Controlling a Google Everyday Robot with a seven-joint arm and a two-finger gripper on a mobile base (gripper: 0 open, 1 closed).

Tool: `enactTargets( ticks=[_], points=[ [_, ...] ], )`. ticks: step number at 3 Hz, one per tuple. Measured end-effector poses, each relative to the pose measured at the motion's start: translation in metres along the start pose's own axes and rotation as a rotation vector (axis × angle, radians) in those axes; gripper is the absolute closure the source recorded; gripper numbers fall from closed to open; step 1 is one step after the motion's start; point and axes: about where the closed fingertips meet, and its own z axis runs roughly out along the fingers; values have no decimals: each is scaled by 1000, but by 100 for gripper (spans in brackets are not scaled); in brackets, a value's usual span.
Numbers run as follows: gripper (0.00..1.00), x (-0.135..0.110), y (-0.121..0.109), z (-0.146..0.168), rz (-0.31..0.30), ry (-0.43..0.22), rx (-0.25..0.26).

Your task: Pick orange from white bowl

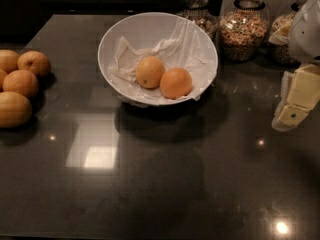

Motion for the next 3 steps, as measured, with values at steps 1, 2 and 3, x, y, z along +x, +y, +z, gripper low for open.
enactTargets(
  ticks=[1, 2, 3],
  points=[
    [0, 0, 0, 0, 0, 0, 0],
    [0, -20, -6, 12, -26, -26, -13],
    [0, -57, -19, 34, -107, -50, -4]
  ],
)
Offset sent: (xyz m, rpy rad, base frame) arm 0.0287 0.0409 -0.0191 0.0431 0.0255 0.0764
